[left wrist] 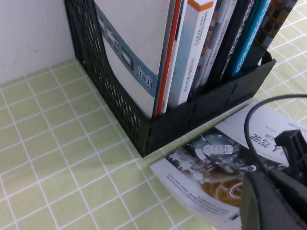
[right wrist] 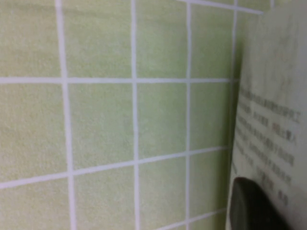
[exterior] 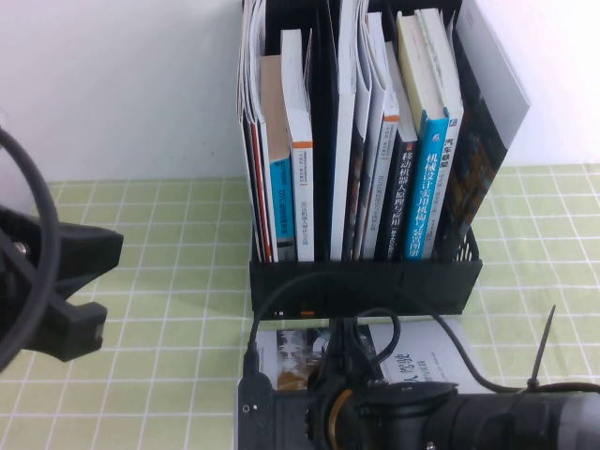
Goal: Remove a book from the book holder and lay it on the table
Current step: Place the picked book on the book
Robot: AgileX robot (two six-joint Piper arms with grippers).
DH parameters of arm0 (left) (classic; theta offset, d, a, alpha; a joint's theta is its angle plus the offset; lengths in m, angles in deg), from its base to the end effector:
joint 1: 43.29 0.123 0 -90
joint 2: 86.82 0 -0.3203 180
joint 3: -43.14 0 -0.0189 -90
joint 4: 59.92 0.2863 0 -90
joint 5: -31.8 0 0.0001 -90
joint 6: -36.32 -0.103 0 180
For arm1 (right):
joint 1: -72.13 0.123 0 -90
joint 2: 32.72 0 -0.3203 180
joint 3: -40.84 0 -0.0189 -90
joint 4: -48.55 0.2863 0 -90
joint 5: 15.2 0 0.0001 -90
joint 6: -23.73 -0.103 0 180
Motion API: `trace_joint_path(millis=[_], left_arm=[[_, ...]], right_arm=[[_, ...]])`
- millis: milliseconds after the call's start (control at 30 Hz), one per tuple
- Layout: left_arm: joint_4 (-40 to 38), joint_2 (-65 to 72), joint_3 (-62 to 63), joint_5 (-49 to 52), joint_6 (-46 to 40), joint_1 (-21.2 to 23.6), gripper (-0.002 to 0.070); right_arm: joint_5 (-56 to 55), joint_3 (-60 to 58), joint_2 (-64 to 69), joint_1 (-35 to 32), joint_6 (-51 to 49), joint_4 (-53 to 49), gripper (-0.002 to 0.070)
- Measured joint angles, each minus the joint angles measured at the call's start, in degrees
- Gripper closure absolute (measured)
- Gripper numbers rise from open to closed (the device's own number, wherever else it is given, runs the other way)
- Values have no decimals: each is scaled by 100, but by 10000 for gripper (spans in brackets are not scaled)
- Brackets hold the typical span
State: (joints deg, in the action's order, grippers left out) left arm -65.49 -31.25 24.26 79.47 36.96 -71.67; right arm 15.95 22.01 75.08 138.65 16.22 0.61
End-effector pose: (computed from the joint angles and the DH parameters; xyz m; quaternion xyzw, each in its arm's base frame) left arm 0.1520 -0.0905 0.4276 0.1986 0.8513 -0.1669 0.4561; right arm 0.1911 0.3404 0.1911 -0.7033 0.6323 -0.1121 0.3051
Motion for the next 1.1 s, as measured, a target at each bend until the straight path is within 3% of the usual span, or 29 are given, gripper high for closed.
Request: trace_joint_path(millis=[433,533,667,733,867,1100], left_arm=[[0,0,0,-4,0,0,677],[0,0,0,82,0,0,677],[0,0,0,262,0,0,677],[0,0,0,299,0,0,677],[-74,-97,0,300,0,0,677],[-252,-743,0,481,0,0,678]], right_arm=[[-282,-23,800,14,-1,-234,549],[-265,-13,825,14,-299,-297,423],[104,-13,825,14,-415,-308,129],[291,-13,779,61,-415,-161,55],[433,-13,476,306,88,744,17],[1096,-5,-181,1046,1185,1900,41]])
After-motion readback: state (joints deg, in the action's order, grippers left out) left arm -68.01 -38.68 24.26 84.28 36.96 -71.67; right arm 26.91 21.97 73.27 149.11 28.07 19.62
